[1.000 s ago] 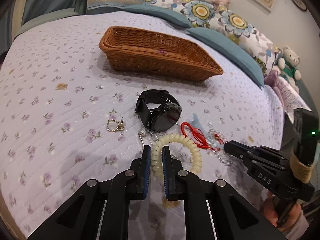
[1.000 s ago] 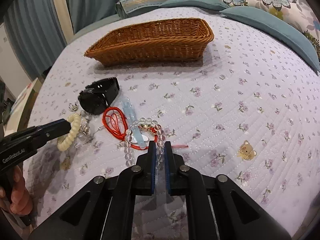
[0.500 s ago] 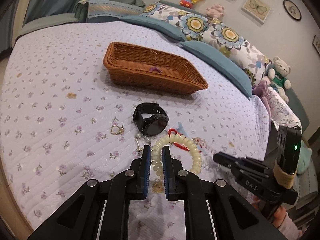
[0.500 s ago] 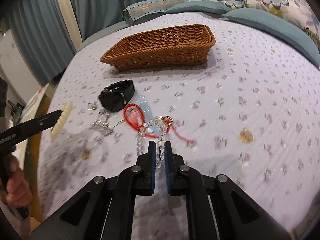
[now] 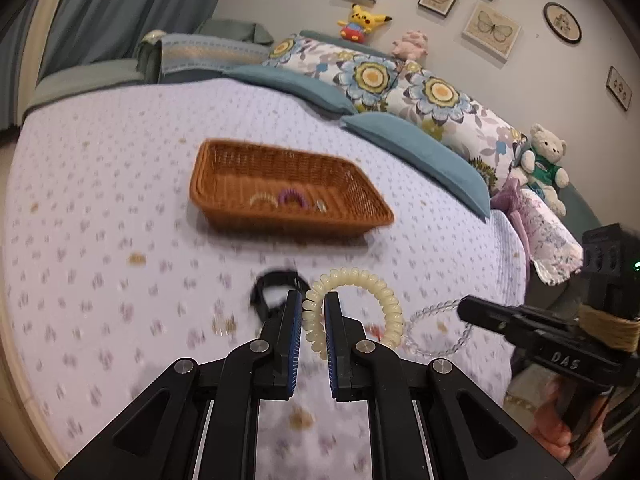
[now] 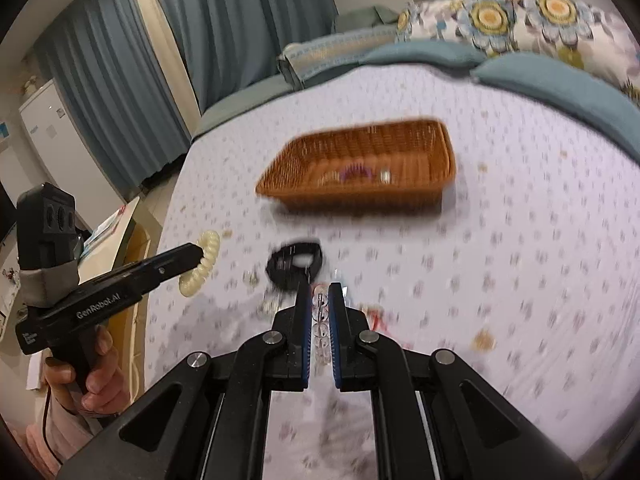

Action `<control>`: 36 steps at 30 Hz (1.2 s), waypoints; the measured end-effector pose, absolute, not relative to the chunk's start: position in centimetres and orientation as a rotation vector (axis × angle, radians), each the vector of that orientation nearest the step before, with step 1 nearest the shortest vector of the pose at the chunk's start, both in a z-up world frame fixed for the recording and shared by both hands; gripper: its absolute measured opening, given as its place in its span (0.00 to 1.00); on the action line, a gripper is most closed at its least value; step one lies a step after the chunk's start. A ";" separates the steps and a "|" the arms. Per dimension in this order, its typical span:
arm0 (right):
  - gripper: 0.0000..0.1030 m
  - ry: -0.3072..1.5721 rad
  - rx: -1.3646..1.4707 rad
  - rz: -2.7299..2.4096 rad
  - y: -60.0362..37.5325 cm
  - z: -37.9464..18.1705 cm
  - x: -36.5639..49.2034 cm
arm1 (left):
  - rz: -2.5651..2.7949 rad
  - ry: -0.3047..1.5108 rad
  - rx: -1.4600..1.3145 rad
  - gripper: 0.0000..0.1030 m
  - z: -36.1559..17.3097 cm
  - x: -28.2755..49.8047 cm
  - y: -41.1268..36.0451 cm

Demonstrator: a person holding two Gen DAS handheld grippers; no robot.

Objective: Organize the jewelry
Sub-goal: 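Carry both items to the basket and open both tools inside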

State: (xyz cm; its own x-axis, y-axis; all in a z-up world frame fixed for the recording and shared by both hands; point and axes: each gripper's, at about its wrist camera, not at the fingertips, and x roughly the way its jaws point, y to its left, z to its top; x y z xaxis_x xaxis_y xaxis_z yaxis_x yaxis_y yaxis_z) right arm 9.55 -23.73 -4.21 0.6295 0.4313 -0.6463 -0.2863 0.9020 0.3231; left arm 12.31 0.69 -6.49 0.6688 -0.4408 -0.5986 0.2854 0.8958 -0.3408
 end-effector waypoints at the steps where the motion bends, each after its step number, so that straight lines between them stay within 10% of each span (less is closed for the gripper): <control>1: 0.10 0.777 0.192 0.412 -23.7 -3.7 10.2 | -0.407 0.726 -0.225 0.11 -6.2 12.9 0.7; 20: 0.10 0.806 0.207 0.340 -23.0 -5.9 33.0 | -0.337 0.770 -0.155 0.11 -7.4 32.5 -1.6; 36: 0.10 0.909 0.237 0.294 -23.0 -11.9 36.0 | -0.319 0.895 -0.122 0.11 -12.7 36.0 -4.4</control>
